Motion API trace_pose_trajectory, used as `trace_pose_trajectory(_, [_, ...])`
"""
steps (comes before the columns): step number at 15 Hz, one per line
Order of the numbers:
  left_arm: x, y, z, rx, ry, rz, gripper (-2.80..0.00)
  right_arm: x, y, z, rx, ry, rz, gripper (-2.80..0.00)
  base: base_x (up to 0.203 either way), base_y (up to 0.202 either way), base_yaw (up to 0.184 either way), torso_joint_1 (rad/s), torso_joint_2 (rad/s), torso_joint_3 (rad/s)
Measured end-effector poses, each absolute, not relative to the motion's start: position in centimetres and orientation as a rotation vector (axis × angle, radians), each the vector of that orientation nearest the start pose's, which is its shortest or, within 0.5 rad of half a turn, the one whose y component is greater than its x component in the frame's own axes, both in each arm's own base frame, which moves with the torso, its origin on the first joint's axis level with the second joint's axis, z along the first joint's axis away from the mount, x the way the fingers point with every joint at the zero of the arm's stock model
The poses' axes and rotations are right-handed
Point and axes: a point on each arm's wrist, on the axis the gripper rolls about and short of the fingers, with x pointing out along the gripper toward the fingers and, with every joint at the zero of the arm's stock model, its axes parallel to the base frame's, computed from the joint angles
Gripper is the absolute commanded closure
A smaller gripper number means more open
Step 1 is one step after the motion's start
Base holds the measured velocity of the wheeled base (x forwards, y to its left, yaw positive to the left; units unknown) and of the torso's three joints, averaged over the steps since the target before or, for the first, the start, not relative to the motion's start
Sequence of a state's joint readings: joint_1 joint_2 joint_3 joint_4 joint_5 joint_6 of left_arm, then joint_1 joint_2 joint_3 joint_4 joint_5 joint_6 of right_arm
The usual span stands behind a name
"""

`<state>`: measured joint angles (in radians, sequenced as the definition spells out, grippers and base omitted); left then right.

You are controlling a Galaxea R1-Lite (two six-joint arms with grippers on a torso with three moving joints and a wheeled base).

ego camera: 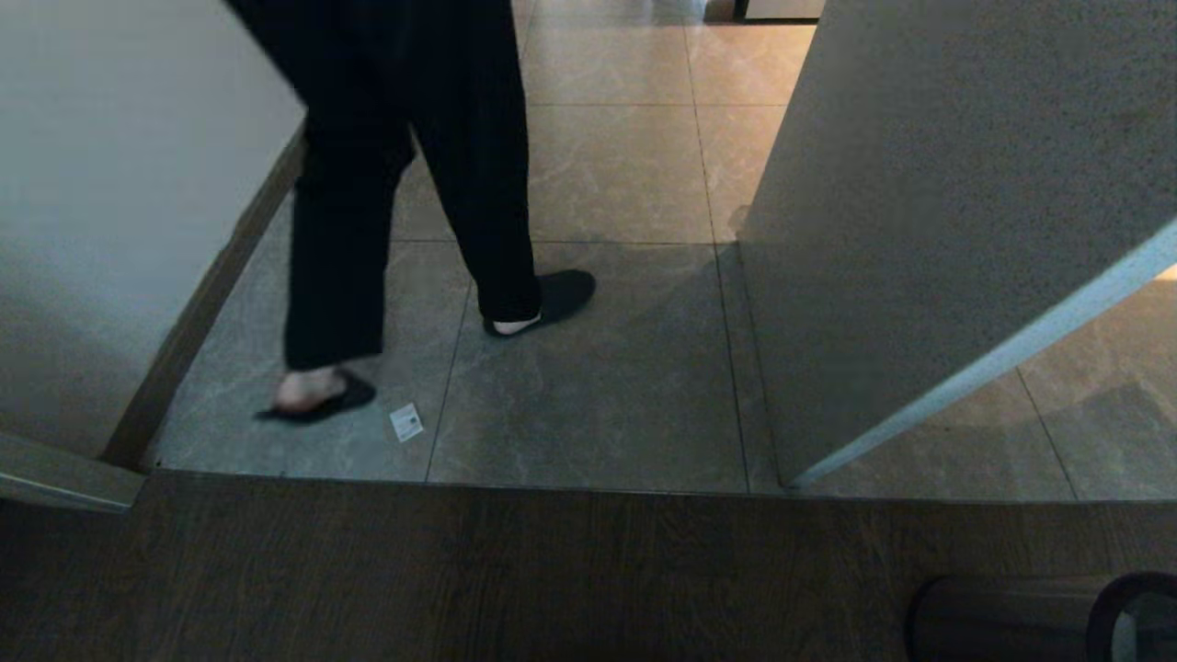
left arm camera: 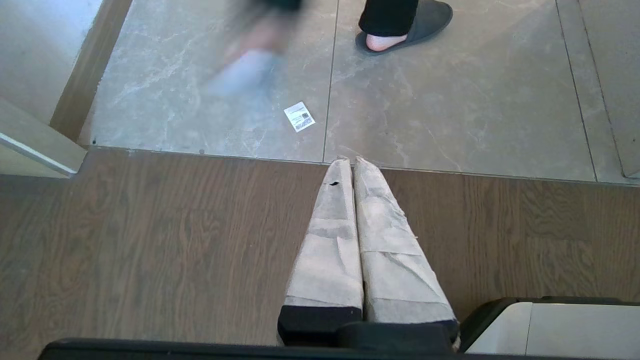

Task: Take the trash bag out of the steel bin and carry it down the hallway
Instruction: Place the outer trash can on the ground

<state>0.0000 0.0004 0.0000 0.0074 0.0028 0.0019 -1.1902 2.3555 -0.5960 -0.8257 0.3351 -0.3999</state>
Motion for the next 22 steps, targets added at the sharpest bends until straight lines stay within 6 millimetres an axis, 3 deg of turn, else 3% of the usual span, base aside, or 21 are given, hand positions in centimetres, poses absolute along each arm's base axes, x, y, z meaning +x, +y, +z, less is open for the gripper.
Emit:
trace_pose_trajectory(6, [-2.3, 0.0, 7.5, 0.002, 0.008, 0.002, 0.00, 12.3, -28.8, -5.7, 0.310, 0.838, -0.622, 0.00, 0.000, 0.000, 0.000, 0.000, 0.00, 0.000])
trace_pose_trajectory(9, [-2.3, 0.0, 7.5, 0.002, 0.008, 0.002, 0.00, 12.3, -28.6, -4.7, 0.300, 0.825, -0.622, 0.00, 0.000, 0.000, 0.000, 0.000, 0.00, 0.000])
trace_pose_trajectory(14, [-2.3, 0.0, 7.5, 0.002, 0.008, 0.003, 0.00, 11.1, -26.8, -0.6, 0.279, 0.813, -0.593, 0.00, 0.000, 0.000, 0.000, 0.000, 0.00, 0.000])
trace_pose_trajectory(19, [-2.3, 0.0, 7.5, 0.002, 0.008, 0.003, 0.00, 7.8, -25.0, 3.8, 0.253, 0.783, -0.533, 0.00, 0.000, 0.000, 0.000, 0.000, 0.00, 0.000])
trace_pose_trajectory(22, [-2.3, 0.0, 7.5, 0.003, 0.008, 0.003, 0.00, 6.6, -24.9, 5.9, 0.228, 0.738, -0.560, 0.00, 0.000, 0.000, 0.000, 0.000, 0.00, 0.000])
